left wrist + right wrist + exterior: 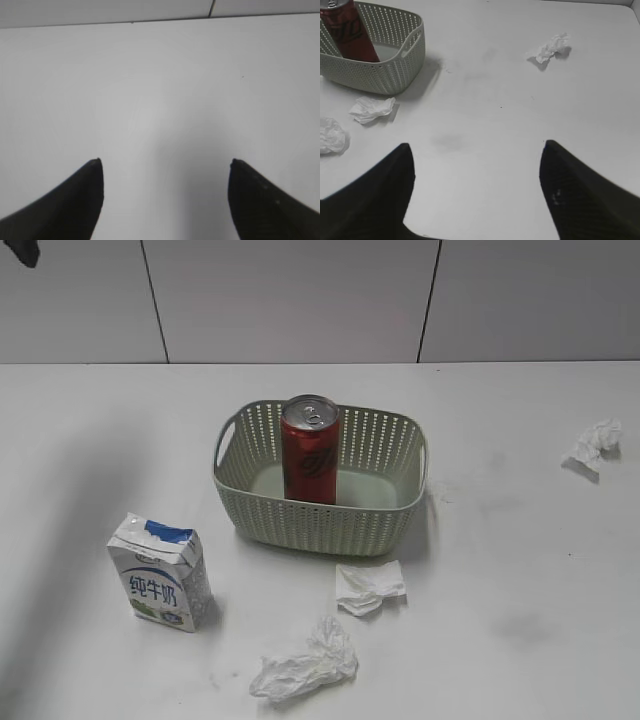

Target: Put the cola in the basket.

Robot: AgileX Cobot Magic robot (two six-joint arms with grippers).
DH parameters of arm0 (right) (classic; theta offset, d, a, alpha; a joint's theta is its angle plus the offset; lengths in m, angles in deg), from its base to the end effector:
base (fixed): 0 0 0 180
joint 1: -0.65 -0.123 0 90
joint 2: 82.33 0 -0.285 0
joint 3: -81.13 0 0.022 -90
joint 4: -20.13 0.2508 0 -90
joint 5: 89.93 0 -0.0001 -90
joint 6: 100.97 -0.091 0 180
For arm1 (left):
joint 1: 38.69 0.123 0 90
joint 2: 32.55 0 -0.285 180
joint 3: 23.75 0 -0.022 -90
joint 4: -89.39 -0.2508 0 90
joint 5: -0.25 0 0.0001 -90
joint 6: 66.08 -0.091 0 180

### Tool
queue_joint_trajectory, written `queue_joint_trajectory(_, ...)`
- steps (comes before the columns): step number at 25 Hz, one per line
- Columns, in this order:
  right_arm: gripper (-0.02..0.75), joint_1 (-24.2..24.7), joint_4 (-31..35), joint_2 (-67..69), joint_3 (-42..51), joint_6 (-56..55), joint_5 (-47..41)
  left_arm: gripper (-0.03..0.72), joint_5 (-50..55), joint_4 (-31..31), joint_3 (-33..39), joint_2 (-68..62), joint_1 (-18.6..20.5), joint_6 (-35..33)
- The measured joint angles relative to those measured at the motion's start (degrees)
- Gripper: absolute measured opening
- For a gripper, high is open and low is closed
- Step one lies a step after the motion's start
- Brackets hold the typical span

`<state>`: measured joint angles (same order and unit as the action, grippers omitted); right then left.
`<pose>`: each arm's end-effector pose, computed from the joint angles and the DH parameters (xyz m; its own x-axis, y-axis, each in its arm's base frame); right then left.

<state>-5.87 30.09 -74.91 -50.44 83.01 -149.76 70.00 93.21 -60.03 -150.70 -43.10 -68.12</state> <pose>-0.0076 0.0128 0.2803 -0.4291 -0.0306 -0.9027 -0.2387 0.9677 0.0807 0.4211 -0.0382 0.3516 -0.8755 0.0800 -0.4766 0.1174 0.9919 -0.0490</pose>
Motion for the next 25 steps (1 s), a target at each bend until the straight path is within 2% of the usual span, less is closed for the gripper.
queue_joint_trajectory(4,0.589,0.0,0.56,0.0,0.0,0.0,0.05,0.589,0.0,-0.03,6.83,5.44,1.09,0.12)
queue_joint_trajectory(8,0.589,0.0,0.68,0.0,0.0,-0.07,0.05,0.589,0.0,-0.03,16.63,13.03,1.11,0.13)
queue_joint_trajectory(16,0.589,0.0,0.74,0.0,0.0,-0.07,0.05,0.589,-0.34,-2.71,38.46,29.25,1.11,0.19)
queue_joint_trajectory(25,0.589,0.0,0.79,0.0,0.0,-0.01,0.05,0.589,-6.9,-2.91,63.42,46.84,1.11,0.19)
